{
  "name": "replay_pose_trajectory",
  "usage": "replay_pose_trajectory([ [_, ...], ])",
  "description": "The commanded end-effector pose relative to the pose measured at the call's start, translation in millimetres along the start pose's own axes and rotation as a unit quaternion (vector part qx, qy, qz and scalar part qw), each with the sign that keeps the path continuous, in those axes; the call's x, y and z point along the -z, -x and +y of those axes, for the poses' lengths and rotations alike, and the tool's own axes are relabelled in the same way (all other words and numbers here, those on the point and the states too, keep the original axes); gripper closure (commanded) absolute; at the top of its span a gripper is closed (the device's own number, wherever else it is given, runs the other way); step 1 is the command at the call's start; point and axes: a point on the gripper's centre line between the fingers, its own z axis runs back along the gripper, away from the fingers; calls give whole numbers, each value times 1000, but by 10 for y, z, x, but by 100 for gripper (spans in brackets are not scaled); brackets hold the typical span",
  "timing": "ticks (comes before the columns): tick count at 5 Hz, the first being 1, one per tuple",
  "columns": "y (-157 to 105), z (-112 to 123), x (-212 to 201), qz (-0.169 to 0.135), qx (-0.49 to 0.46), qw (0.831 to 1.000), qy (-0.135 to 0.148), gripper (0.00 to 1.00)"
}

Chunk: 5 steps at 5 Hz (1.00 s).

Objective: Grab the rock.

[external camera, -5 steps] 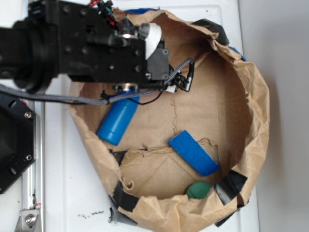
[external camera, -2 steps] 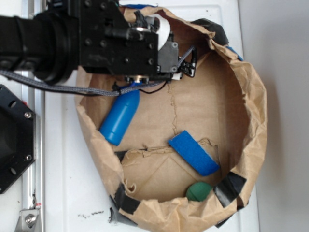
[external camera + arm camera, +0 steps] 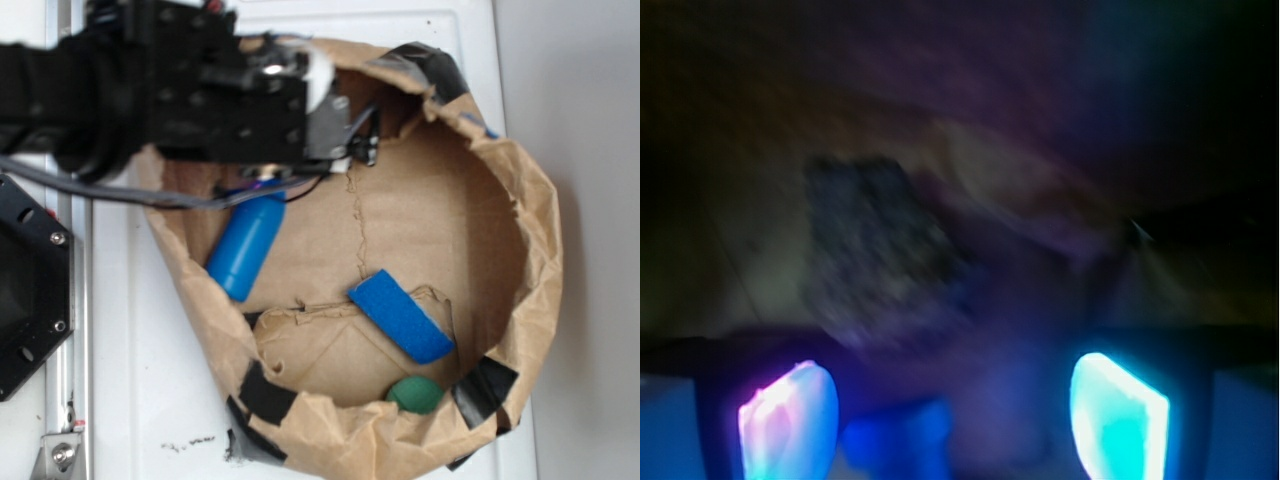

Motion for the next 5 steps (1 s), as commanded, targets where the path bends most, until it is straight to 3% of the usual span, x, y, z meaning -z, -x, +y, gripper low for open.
replay_pose_trajectory([
  [1,-76,275,3,3,-34,999,-10,0],
  [2,-158,40,39,-11,-26,1000,9,0],
  [4,-214,-62,167,-26,-43,999,-9,0],
  [5,-199,-59,159,-29,-45,999,2,100],
])
